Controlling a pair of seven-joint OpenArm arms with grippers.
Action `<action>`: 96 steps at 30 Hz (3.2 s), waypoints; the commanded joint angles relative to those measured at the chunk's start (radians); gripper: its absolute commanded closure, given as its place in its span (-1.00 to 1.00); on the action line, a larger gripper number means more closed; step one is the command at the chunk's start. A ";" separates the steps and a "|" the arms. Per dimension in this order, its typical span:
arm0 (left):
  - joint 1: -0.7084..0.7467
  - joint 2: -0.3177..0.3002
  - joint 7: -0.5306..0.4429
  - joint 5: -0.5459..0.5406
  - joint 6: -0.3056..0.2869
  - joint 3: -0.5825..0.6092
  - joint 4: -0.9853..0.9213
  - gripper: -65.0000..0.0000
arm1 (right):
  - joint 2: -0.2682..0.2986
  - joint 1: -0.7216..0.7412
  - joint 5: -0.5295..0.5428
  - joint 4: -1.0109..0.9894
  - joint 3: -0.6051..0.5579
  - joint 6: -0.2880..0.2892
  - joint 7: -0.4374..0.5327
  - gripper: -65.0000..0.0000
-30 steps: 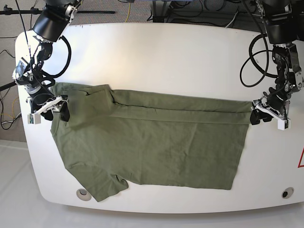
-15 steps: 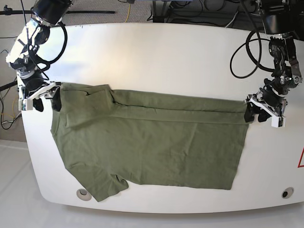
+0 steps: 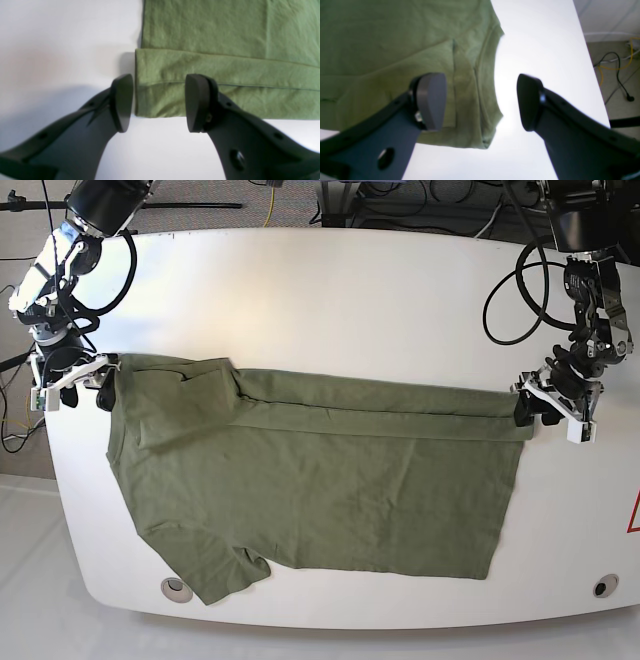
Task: Fold the T-shirt properly
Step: 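Open both grippers to release the folded shirt edge, then close both grippers on the folded edge again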
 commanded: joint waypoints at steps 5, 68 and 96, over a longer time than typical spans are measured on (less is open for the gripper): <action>-0.003 -0.021 -0.025 -0.011 -0.007 0.005 0.032 0.06 | 0.022 0.020 0.009 -0.029 -0.007 -0.022 0.037 -0.29; 0.033 -0.018 -0.052 -0.003 0.002 -0.010 -0.013 0.06 | 0.030 0.028 0.011 -0.367 -0.017 0.000 0.129 -0.30; 0.038 -0.013 -0.045 -0.005 0.006 -0.020 -0.047 0.05 | 0.024 0.033 0.017 -0.380 -0.051 -0.005 0.143 1.00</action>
